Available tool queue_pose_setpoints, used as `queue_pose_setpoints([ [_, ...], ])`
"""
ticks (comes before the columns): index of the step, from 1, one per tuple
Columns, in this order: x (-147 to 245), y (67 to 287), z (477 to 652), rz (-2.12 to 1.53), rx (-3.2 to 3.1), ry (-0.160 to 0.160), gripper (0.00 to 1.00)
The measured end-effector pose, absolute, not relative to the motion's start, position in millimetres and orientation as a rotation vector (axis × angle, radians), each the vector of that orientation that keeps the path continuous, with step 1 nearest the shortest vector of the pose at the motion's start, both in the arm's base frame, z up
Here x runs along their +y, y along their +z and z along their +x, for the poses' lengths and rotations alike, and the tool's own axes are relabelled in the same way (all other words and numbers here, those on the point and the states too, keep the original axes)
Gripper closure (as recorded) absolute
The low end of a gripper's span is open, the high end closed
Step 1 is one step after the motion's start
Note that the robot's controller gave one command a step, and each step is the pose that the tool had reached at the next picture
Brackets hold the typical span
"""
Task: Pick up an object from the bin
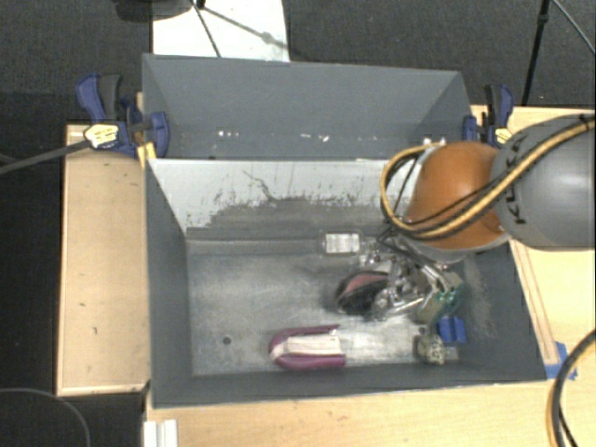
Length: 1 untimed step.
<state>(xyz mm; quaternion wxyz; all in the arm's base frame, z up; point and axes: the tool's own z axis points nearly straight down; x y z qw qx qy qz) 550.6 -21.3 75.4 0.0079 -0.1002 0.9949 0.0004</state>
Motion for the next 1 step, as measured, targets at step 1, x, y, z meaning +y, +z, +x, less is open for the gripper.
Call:
queue_pose_setpoints([
  [1,-27.2,235.0,543.8,-0.340,3.114,-0.002,1.00],
])
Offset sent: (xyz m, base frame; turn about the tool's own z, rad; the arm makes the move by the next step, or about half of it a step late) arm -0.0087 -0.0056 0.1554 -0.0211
